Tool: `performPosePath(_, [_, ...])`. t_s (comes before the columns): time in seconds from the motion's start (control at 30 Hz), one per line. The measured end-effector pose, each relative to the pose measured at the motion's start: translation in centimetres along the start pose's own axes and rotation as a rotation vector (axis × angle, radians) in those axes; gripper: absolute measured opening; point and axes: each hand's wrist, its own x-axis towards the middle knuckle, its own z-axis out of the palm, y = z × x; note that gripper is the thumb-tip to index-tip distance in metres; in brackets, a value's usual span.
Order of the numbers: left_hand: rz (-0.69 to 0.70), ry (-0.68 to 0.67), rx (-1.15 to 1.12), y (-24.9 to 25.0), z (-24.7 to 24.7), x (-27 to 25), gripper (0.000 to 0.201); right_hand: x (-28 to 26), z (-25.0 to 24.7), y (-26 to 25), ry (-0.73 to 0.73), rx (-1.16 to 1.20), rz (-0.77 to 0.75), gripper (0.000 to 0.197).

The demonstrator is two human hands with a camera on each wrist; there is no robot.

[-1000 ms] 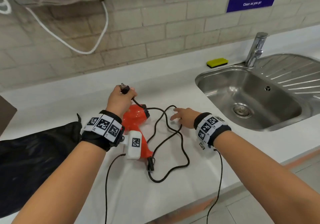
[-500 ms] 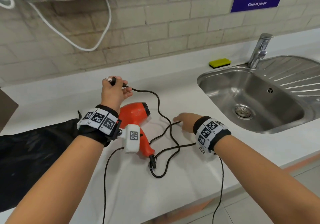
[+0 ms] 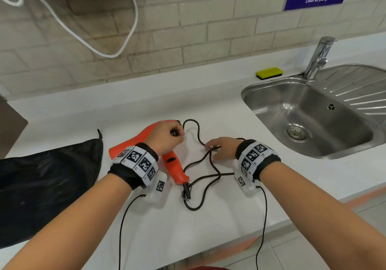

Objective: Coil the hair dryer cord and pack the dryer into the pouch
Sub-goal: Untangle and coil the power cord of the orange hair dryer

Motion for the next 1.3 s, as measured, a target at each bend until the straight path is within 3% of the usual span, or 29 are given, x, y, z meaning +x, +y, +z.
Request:
performPosePath(0.13, [0.019, -0.259, 0.226, -0.3, 0.7, -0.5, 0.007, -0.3, 0.5, 0.2, -0.028, -0.095, -0.013, 0.037])
performPosePath(0.3, [-0.018, -0.424, 0.409, 0.0, 1.3, -0.7, 0.026, -0.6, 0.3, -0.7, -0.037, -0.291, 0.086, 0.046])
performPosePath(0.4, [-0.011, -0.397, 0.500, -0.1, 1.3, -0.9, 0.030, -1.3, 0.3, -1.5, 0.022, -0.337, 0.100, 0.043])
performPosePath(0.5, [0.040, -0.275, 0.472, 0.2, 0.9, -2.4, 0.021, -2.6, 0.5, -2.6, 0.096, -0.251, -0.043, 0.028])
performPosePath(0.57, [0.053, -0.386, 0.454, 0.0, 0.9, -3.6, 0.019, -3.6, 0.7, -3.2, 0.016, -0.160, -0.145, 0.023])
performPosePath(0.63, [0.063, -0.556, 0.495, -0.4, 1.1, -4.8, 0.023, -4.5, 1.0, -3.7, -0.160, -0.139, -0.158, 0.021])
performPosePath(0.73, [0.115, -0.651, 0.585, -1.0, 1.5, -5.4, 0.042, -4.8, 1.3, -3.9, -0.345, -0.253, -0.133, 0.035])
performPosePath(0.8, [0.127, -0.645, 0.633, -1.2, 1.8, -5.6, 0.047, -4.8, 1.6, -3.7, -0.378, -0.323, -0.125, 0.043])
performPosePath(0.87, [0.130, -0.615, 0.676, -1.4, 2.2, -5.7, 0.044, -4.7, 2.0, -3.4, -0.359, -0.350, -0.124, 0.038])
performPosePath(0.97, [0.165, -0.552, 0.659, -1.6, 2.3, -5.6, 0.035, -4.9, 2.0, -2.9, -0.203, -0.295, -0.130, 0.022])
performPosePath(1.13, [0.165, -0.466, 0.444, -0.5, -0.7, -3.9, 0.033, -5.9, -1.1, -2.5, -0.017, -0.064, -0.170, 0.018])
performPosePath(1.3, [0.183, -0.272, 0.315, 0.1, -3.2, -2.2, 0.024, -6.8, -3.9, -3.4, 0.246, 0.100, -0.251, 0.019])
